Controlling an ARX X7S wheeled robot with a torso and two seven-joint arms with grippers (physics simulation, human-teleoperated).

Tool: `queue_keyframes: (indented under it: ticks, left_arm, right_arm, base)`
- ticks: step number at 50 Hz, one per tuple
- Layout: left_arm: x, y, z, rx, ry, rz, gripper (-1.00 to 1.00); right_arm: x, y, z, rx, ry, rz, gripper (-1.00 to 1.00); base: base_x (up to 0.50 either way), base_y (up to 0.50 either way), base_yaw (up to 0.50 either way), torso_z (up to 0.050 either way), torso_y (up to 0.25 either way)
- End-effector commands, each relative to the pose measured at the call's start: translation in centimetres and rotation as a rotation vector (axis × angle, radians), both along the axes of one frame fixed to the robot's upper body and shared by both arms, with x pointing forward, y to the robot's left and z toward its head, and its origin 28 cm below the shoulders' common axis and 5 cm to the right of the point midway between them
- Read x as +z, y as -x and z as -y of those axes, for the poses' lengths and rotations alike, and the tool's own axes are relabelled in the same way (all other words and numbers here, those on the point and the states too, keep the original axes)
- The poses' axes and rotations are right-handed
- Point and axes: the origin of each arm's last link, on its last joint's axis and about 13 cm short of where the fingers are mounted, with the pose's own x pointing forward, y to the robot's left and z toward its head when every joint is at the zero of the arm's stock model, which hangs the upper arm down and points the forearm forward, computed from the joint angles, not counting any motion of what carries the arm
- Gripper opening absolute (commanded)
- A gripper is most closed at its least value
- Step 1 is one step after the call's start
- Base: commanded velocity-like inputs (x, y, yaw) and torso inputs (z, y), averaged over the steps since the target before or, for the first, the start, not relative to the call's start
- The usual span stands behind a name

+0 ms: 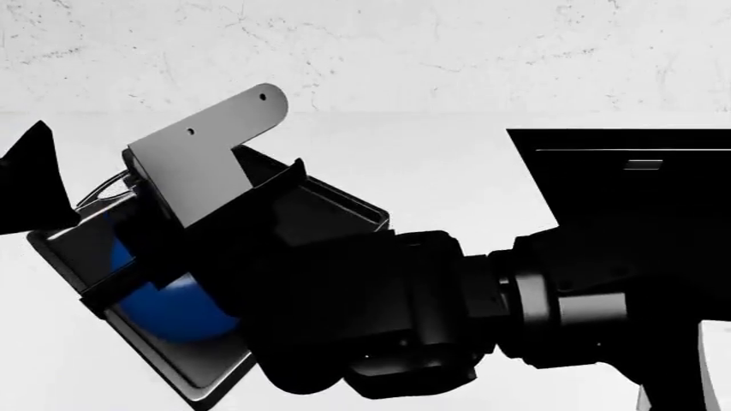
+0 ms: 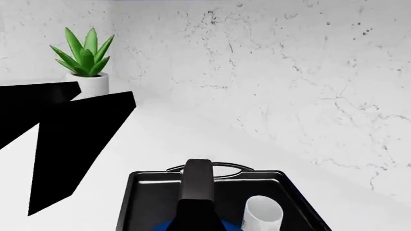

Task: Pick the kettle from the counter and place it on the tray. Then pick the mug from the cabinet and place it on the tray. Then close the cabinet doors.

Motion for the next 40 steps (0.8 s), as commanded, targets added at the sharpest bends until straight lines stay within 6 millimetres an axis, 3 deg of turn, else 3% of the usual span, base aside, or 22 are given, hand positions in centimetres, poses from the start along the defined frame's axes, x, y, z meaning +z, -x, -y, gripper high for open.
queue_keyframes:
  ticks: [1,2,3,21,32,40]
  left_arm:
    - [-0.3,-0.1,-0.1,0.004,0.004,-0.005,1.0]
    - [-0.4,-0.1,-0.1,0.004,0.005,-0.006,1.0]
    - [-0.4,-0.1,-0.1,0.004,0.005,-0.006,1.0]
    - [-0.5,0.1,-0.2,0.008,0.014,-0.005,1.0]
    - [0.2,0.2,-0.2,0.004,0.019,0.009,1.0]
    - [1.0,0.8,0.0,0.0,0.015,0.032,1.0]
  right_arm:
    - [0.1,-0.4,-0.2,-0.005,-0.018,0.031,-1.0]
    - [0.1,-0.5,-0.2,-0.005,-0.017,0.029,-1.0]
    - [0.1,-0.5,-0.2,-0.005,-0.014,0.027,1.0]
    - [0.3,-0.5,-0.1,0.0,-0.001,0.025,1.0]
    - [6.3,2.3,2.5,0.001,-0.129,0.185,1.0]
    - [10.5,4.5,6.4,-0.082,-0.206,0.306,1.0]
  base:
    - [0.0,0.0,0.0,0.0,0.0]
    - [0.0,0.0,0.0,0.0,0.0]
    - [0.0,0.0,0.0,0.0,0.0]
    - [0.0,0.0,0.0,0.0,0.0]
    - [0.0,0.0,0.0,0.0,0.0]
    - [0.0,0.0,0.0,0.0,0.0]
